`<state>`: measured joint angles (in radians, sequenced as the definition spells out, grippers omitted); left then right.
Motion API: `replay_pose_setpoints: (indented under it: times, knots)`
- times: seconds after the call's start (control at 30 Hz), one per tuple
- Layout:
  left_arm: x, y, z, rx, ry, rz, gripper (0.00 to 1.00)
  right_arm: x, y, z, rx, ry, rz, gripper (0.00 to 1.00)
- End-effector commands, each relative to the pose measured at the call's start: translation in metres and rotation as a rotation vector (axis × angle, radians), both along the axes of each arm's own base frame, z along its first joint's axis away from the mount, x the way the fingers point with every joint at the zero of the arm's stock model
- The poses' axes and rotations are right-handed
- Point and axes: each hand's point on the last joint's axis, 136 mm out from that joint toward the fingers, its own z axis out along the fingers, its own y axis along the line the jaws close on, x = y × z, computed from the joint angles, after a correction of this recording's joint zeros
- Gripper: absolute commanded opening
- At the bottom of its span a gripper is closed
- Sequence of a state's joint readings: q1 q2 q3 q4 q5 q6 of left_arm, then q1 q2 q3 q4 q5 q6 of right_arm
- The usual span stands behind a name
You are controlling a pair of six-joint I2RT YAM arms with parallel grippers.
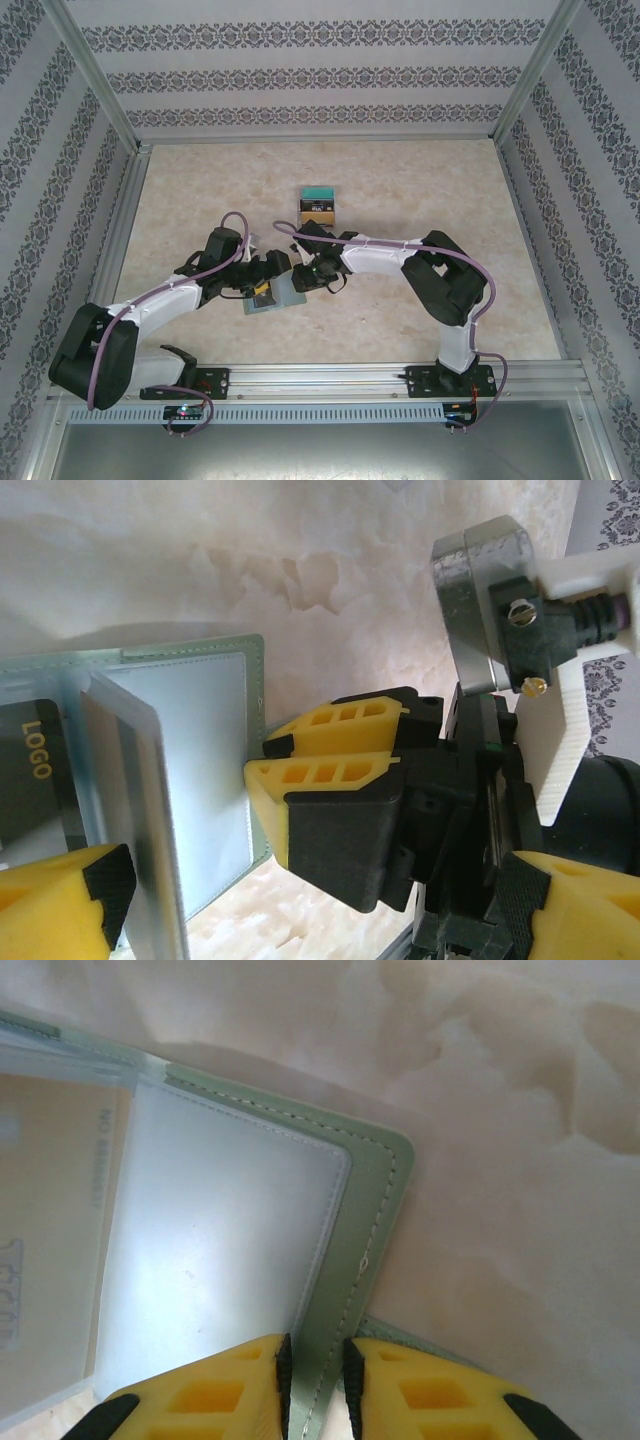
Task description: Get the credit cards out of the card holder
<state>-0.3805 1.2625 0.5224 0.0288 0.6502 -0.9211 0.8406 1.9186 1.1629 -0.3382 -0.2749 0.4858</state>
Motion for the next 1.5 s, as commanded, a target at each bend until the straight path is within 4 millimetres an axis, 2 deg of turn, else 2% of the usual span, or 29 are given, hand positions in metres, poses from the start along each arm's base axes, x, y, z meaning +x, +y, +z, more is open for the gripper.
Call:
replay_pose_setpoints:
  times: [0.0, 0.13, 0.37, 0.47, 0.57, 0.7, 0.8, 0.97, 1.07, 1.2, 1.3, 1.4, 1.47]
  knots:
    - [0.009, -0.012, 0.016, -0.048, -0.055, -0.015, 0.95, -0.020, 0.000, -0.028, -0.047, 0.061, 0.025, 0.27]
    - [0.007, -0.005, 0.016, -0.016, -0.063, -0.007, 0.95, -0.017, -0.003, -0.028, -0.048, 0.057, 0.015, 0.27]
    - [0.011, -0.007, 0.016, -0.029, -0.063, -0.002, 0.94, -0.012, -0.002, -0.024, -0.037, 0.055, 0.006, 0.28]
    - [0.012, 0.004, 0.019, 0.003, -0.076, 0.030, 0.95, -0.008, -0.001, -0.015, -0.029, 0.033, 0.001, 0.29]
    - [0.009, 0.009, 0.017, 0.009, -0.074, 0.040, 0.95, 0.000, 0.000, 0.003, 0.001, -0.013, -0.016, 0.31]
    - [0.010, 0.005, 0.008, -0.020, -0.048, 0.044, 0.94, 0.005, 0.011, 0.027, 0.126, -0.004, -0.026, 0.31]
    - [0.014, 0.006, 0.007, -0.027, -0.048, 0.068, 0.94, 0.001, 0.020, 0.032, 0.252, 0.081, -0.043, 0.31]
    - [0.021, 0.011, 0.010, -0.008, -0.057, 0.120, 0.95, 0.002, 0.016, 0.037, 0.386, 0.129, -0.129, 0.32]
    - [0.019, 0.017, 0.009, 0.013, -0.050, 0.138, 0.94, -0.002, 0.019, 0.043, 0.433, 0.140, -0.120, 0.32]
    - [0.012, 0.038, 0.005, 0.080, -0.042, 0.209, 0.95, -0.005, 0.023, 0.042, 0.417, 0.136, -0.117, 0.31]
    - [0.004, 0.066, 0.003, 0.174, -0.038, 0.290, 0.96, -0.005, 0.022, 0.041, 0.394, 0.136, -0.118, 0.29]
    - [-0.010, 0.092, -0.003, 0.270, -0.023, 0.348, 0.96, -0.005, 0.024, 0.043, 0.391, 0.132, -0.107, 0.29]
    - [-0.023, 0.107, -0.014, 0.315, 0.020, 0.393, 0.97, -0.005, 0.029, 0.049, 0.390, 0.124, -0.086, 0.29]
